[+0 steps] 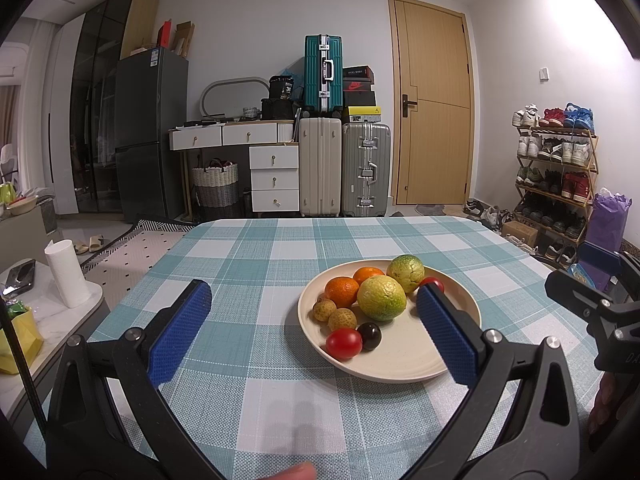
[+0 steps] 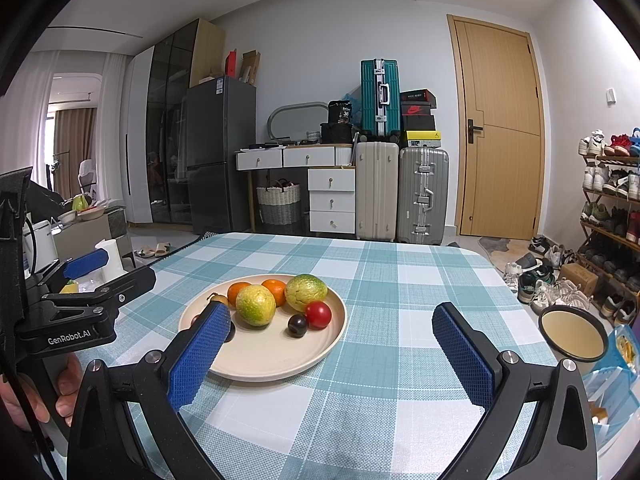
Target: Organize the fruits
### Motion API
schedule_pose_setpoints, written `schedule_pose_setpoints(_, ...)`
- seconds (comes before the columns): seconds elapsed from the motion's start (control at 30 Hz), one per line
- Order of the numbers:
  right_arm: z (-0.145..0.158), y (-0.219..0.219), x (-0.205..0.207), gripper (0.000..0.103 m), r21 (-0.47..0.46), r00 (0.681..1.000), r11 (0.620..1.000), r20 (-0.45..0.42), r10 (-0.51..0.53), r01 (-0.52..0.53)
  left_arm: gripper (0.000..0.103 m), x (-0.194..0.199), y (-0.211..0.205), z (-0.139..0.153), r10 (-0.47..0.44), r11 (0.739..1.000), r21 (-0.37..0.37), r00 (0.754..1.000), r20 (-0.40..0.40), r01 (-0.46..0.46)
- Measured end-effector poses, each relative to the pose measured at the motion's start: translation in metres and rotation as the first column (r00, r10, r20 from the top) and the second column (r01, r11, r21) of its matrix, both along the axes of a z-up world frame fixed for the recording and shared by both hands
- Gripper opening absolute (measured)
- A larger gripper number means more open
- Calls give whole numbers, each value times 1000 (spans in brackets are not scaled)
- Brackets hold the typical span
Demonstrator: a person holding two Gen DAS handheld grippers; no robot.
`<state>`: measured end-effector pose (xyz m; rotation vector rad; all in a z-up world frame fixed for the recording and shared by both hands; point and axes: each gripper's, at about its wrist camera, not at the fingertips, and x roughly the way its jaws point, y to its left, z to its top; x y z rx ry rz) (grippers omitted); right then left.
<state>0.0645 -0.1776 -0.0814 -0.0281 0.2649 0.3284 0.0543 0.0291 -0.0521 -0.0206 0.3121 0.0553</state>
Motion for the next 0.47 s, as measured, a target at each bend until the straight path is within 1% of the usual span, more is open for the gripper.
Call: schedule_pose_setpoints(0.47,0,0,0,103,0,1000,1000,0,0,0,102,0,1,0,1,1000,0,1000,-1,-1)
